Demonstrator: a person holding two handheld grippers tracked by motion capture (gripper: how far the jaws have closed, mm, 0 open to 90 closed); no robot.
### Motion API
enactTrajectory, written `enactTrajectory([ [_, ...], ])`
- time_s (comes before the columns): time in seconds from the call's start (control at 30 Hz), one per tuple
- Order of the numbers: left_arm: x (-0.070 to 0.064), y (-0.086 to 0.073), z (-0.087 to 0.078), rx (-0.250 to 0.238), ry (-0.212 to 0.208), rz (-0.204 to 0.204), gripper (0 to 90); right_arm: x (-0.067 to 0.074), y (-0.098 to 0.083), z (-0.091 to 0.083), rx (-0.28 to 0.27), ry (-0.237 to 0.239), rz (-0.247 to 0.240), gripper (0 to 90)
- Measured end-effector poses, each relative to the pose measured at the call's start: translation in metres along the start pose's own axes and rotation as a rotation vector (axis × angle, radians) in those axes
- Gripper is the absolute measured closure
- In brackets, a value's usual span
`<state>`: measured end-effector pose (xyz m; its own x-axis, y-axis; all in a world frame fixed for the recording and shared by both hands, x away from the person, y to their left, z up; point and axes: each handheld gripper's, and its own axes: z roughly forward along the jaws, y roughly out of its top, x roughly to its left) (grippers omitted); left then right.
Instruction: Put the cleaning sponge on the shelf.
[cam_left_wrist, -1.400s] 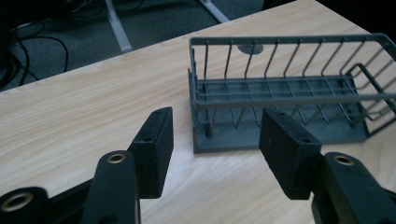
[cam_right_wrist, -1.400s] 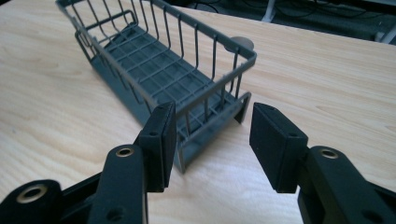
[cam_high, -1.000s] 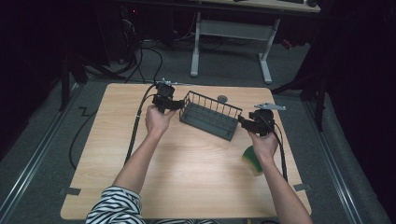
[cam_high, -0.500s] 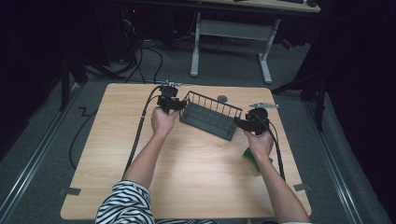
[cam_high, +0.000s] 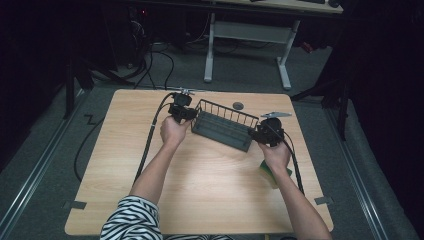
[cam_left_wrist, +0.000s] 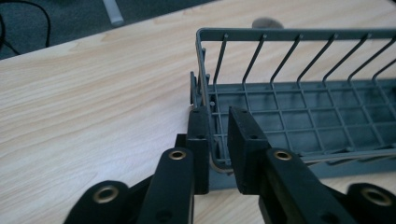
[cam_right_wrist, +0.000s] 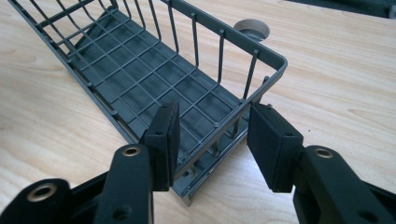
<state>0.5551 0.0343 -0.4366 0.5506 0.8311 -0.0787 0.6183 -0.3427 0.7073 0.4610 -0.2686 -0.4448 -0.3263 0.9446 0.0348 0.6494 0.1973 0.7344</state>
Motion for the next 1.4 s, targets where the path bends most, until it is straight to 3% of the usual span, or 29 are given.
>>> enactTrajectory([
  [0.13, -0.002, -0.007, -0.006, 0.014, 0.002, 0.038, 81.4, 0.004, -0.005, -0.006, 0.005, 0.011, -0.017, 55.6],
  [0.23, 0.001, -0.016, -0.013, 0.005, -0.023, 0.010, 82.1, 0.007, -0.006, -0.008, 0.013, 0.013, -0.029, 55.6],
  [0.4, 0.004, -0.029, -0.025, 0.000, -0.025, -0.004, 82.2, 0.020, -0.011, -0.013, 0.011, 0.019, -0.061, 55.2],
  [0.9, -0.004, -0.060, -0.056, 0.002, -0.057, 0.015, 81.7, 0.044, -0.032, -0.039, 0.024, 0.051, -0.109, 54.2],
  [1.27, -0.017, -0.084, -0.075, -0.026, -0.057, 0.021, 81.6, 0.057, -0.054, -0.060, 0.015, 0.075, -0.079, 53.3],
  [1.4, -0.019, -0.085, -0.077, -0.034, -0.056, 0.030, 79.1, 0.059, -0.056, -0.061, 0.015, 0.070, -0.075, 51.1],
])
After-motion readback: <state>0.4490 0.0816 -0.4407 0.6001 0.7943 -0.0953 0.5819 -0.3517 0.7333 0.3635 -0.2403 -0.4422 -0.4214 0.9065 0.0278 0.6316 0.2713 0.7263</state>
